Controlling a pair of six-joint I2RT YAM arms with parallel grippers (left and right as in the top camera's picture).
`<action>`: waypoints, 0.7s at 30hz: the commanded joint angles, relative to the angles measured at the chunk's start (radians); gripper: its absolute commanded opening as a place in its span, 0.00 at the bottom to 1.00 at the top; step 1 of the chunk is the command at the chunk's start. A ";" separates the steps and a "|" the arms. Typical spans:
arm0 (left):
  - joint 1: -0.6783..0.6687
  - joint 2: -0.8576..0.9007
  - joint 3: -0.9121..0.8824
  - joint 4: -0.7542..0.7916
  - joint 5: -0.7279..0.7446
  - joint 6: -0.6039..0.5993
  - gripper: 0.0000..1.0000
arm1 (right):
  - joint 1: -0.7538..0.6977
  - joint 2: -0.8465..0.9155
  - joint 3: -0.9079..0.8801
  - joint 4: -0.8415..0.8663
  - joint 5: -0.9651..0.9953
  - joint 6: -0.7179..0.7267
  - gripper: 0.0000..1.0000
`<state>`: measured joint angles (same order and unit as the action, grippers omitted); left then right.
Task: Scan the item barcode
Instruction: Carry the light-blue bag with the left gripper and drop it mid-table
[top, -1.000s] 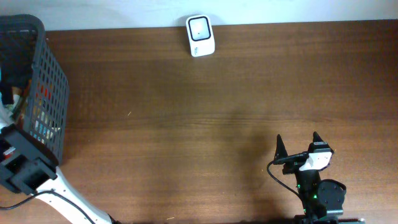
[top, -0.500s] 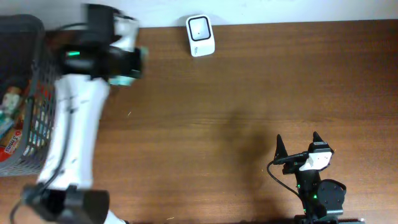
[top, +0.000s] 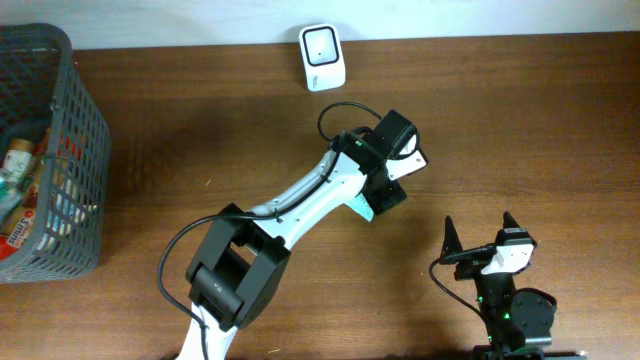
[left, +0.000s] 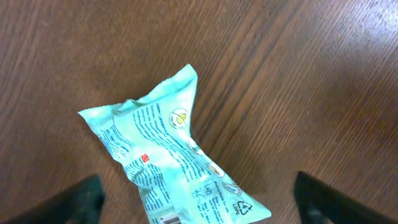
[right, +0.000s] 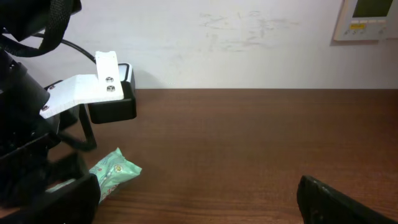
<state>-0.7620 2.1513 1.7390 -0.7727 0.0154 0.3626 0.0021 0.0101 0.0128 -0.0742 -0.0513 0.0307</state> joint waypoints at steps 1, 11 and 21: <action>0.012 -0.019 0.081 -0.064 -0.075 0.005 0.99 | 0.006 -0.006 -0.007 -0.001 -0.008 0.011 0.99; 0.435 -0.393 0.517 -0.209 -0.541 -0.114 0.99 | 0.006 -0.006 -0.007 -0.001 -0.008 0.011 0.99; 1.183 -0.409 0.472 -0.376 -0.490 -0.480 0.99 | 0.006 -0.006 -0.007 -0.001 -0.008 0.011 0.99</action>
<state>0.3363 1.7481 2.2467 -1.1282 -0.5186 -0.0864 0.0021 0.0101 0.0128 -0.0738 -0.0513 0.0307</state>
